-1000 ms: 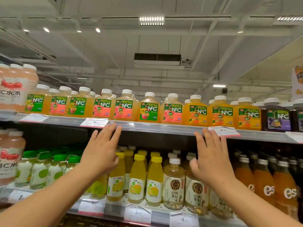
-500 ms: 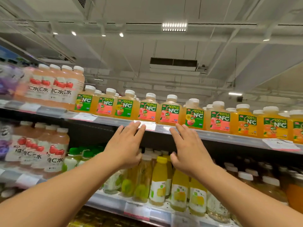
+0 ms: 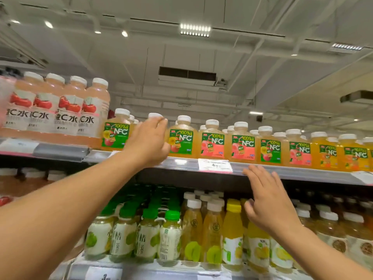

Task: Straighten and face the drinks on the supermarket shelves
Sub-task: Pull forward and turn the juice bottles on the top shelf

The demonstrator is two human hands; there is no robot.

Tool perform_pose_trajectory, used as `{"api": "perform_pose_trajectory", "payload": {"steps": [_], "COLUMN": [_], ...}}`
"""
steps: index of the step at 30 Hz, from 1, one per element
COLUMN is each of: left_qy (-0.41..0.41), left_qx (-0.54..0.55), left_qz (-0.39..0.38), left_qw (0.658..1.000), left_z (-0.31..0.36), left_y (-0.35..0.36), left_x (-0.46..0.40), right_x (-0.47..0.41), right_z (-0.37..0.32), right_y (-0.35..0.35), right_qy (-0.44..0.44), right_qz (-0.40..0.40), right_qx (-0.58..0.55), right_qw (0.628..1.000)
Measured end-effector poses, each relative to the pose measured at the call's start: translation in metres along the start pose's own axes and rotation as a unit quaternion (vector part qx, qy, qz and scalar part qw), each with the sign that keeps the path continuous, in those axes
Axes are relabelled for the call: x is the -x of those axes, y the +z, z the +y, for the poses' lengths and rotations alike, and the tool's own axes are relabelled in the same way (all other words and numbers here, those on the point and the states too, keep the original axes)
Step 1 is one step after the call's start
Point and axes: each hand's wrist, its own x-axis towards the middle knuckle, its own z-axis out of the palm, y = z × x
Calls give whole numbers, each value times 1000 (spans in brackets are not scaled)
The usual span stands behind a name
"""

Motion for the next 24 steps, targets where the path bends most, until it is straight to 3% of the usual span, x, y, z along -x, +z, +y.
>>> {"api": "perform_pose_trajectory", "payload": {"steps": [4,10,18,24], "left_qy": [-61,-75,-131,-97], "left_qx": [-24,-2,125,65], "left_qz": [-24,-28,36,85], "left_qw": [998,997,983,989], "left_z": [-19,-20,-10,4], "left_y": [-2,3,4,2], "left_x": [-39,-40,-30,-12], "right_x": [0,1,2,2], "right_z": [1,1,-1,-1], "right_y": [0,3,0,-10], "right_qy": [1,9,21,15], "right_qz": [-15,-15,-18,-33], "right_qx": [7,-8,-8,-37], "right_qw": [1000,1000,1000,999]}}
